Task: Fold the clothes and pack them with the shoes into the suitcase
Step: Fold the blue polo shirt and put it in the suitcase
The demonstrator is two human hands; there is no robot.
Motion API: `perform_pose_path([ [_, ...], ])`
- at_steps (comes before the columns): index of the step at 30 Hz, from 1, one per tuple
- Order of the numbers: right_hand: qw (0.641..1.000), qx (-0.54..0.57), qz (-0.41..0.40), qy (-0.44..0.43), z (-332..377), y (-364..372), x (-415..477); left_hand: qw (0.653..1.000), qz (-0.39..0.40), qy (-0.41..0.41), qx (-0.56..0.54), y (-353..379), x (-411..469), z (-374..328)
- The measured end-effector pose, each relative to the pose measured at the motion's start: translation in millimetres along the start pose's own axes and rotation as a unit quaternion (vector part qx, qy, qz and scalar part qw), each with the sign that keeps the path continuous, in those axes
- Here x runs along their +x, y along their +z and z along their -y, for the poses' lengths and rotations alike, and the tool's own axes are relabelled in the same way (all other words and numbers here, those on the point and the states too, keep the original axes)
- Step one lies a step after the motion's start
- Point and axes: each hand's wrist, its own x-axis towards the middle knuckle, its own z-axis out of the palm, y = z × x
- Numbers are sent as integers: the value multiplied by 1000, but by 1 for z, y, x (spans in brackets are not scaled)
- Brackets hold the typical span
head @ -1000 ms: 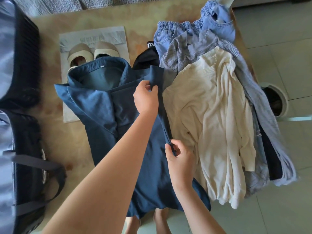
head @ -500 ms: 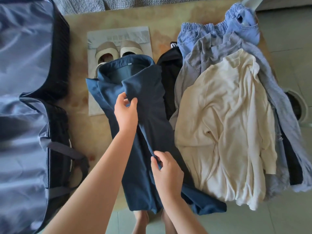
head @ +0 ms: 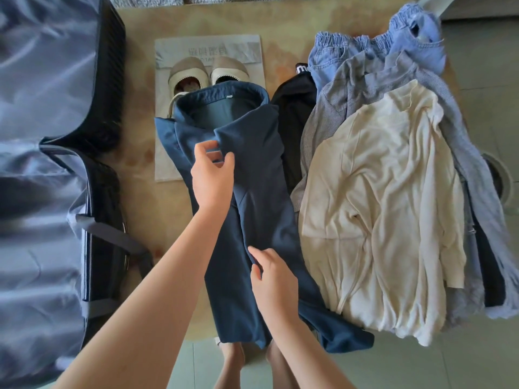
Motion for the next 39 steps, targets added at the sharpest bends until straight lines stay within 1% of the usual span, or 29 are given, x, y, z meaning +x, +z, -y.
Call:
perform_pose_path([
  [1,1000,3,25,4,-1,1,1,1000,-7,1,10,0,0,-3],
  [3,999,7,50,3,-4,0,2,999,-26,7,41,0,3,-11],
  [6,998,8,59,-5,-3,-1,0,995,-49,40,81,3,12,-17],
  [9,997,15,71,-7,-6,-2,-3,994,-65,31,86,4,18,-14],
  [11,996,16,87,-10,-10,-3,-3,991,-69,37,109,3,17,-10],
  [13,995,11,98,-19,-12,-5,-4,991,-73,45,107,1,15,-7],
  [15,996,10,82,-31,-13,-10,-6,992,-78,48,86,-1,12,-6],
  [17,998,24,25,-44,-16,-13,-10,993,-79,50,74,-7,5,-2],
  [19,998,45,-30,-26,-25,-18,-15,994,-63,52,68,-13,-9,7],
  [21,996,54,-73,2,-39,-26,-22,997,-47,38,54,-18,-29,20],
  [23,994,43,-100,27,-54,-34,-30,999,-27,9,41,-23,-54,37],
  [25,993,24,-115,32,-69,-39,-41,999,4,-27,31,-27,-81,53],
  [28,992,-18,-115,43,-85,-43,-59,996,55,-64,30,-27,-116,76],
  [31,992,-65,-90,67,-95,-41,-77,991,94,-88,47,-25,-144,91],
  [34,991,-76,-72,79,-99,-38,-89,984,126,-113,64,-29,-169,102],
  [39,992,-92,-70,43,-84,-30,-110,963,201,-176,40,-33,-202,125],
])
